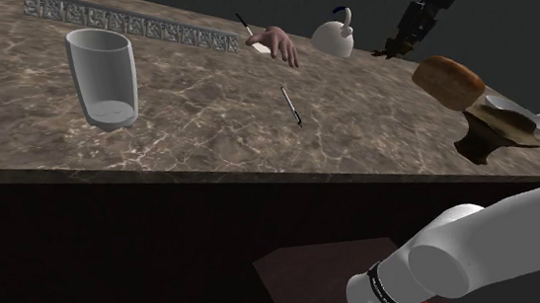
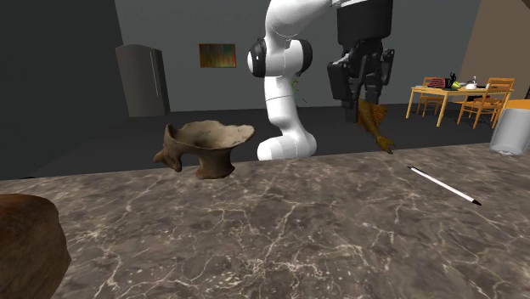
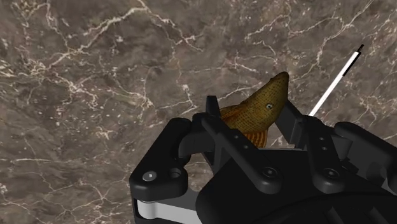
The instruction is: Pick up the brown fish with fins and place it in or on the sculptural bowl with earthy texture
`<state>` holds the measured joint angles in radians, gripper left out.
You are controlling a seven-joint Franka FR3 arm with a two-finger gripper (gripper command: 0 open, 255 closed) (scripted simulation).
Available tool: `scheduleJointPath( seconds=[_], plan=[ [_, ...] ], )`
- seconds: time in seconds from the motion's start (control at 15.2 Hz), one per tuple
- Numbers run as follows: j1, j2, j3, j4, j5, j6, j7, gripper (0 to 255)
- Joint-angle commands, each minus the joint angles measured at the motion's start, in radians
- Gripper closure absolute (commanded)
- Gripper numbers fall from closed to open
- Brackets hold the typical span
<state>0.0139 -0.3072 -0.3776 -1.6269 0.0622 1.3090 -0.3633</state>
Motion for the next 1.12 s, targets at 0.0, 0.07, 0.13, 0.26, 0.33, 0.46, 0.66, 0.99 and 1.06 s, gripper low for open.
scheduleJointPath(
  seconds=[0.0,0.07,0.13,0.26,0.33,0.46,0.66,0.99,1.06],
  plan=[
    [0.001,0.016,-0.005,0.044,0.005,-0.03,-0.002,255],
    [0.002,0.025,-0.007,0.067,0.008,-0.045,-0.003,255],
    [0.002,0.034,-0.009,0.091,0.011,-0.06,-0.003,255],
    [0.003,0.054,-0.014,0.14,0.018,-0.091,-0.005,255],
    [0.004,0.064,-0.017,0.166,0.022,-0.107,-0.005,255],
    [-0.003,0.046,-0.025,0.161,0.013,-0.12,-0.02,255],
    [-0.024,-0.025,-0.044,0.103,-0.024,-0.132,-0.063,255],
    [-0.058,-0.124,-0.086,0.037,-0.086,-0.162,-0.144,255],
    [-0.065,-0.141,-0.096,0.028,-0.099,-0.169,-0.162,255]
  ],
)
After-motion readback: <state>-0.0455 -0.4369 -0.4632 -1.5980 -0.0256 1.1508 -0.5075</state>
